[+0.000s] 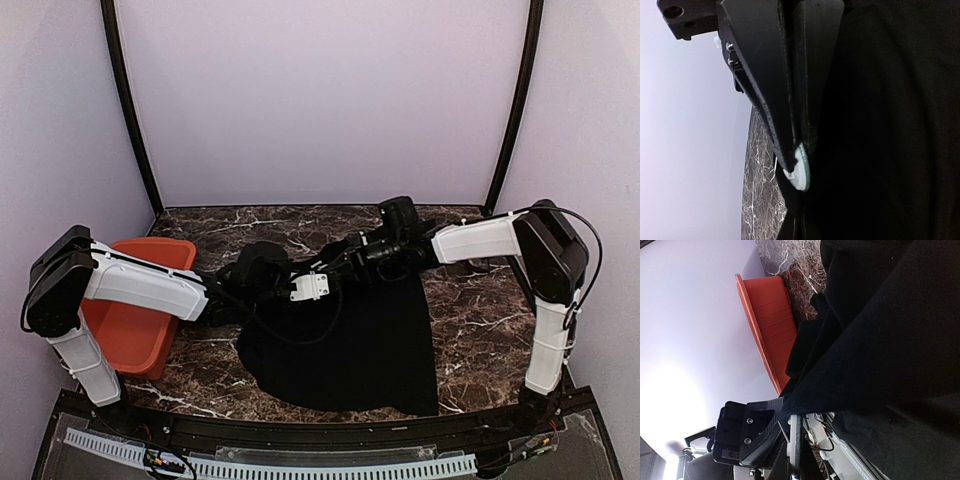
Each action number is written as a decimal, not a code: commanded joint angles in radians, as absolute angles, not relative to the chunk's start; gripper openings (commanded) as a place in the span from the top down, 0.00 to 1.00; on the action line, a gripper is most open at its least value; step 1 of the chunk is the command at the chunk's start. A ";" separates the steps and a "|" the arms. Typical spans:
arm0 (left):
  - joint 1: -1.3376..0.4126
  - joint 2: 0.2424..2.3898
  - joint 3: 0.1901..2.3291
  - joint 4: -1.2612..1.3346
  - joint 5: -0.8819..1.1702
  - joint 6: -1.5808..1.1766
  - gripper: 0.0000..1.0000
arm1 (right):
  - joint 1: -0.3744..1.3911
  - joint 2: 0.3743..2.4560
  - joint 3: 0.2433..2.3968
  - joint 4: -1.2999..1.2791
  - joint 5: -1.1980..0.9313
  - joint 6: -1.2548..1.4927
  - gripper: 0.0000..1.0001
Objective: Pin the brooch onto the clothing
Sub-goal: Cross the brooch on the flattened clothing.
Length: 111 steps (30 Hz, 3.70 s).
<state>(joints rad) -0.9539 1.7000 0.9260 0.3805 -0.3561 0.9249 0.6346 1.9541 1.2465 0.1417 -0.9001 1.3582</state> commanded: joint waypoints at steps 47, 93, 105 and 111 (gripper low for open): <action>-0.976 1.661 0.904 0.410 -0.342 0.946 0.99 | 0.688 2.095 1.620 -0.509 -0.794 0.871 1.00; -0.977 1.665 0.908 0.425 -0.369 0.954 0.99 | 0.765 2.099 1.738 -0.762 -0.831 0.368 1.00; -0.978 1.665 0.906 0.425 -0.364 0.948 0.99 | 0.772 2.020 1.682 -0.759 -0.874 0.255 1.00; -0.977 1.665 0.907 0.427 -0.364 0.938 0.99 | 0.791 2.032 1.682 -0.759 -0.881 0.204 1.00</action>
<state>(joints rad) -0.9764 1.6993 0.9150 0.4110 -0.3607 0.9577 0.7437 2.0705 1.6859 -0.7643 -0.7967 0.2722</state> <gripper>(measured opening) 0.011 0.025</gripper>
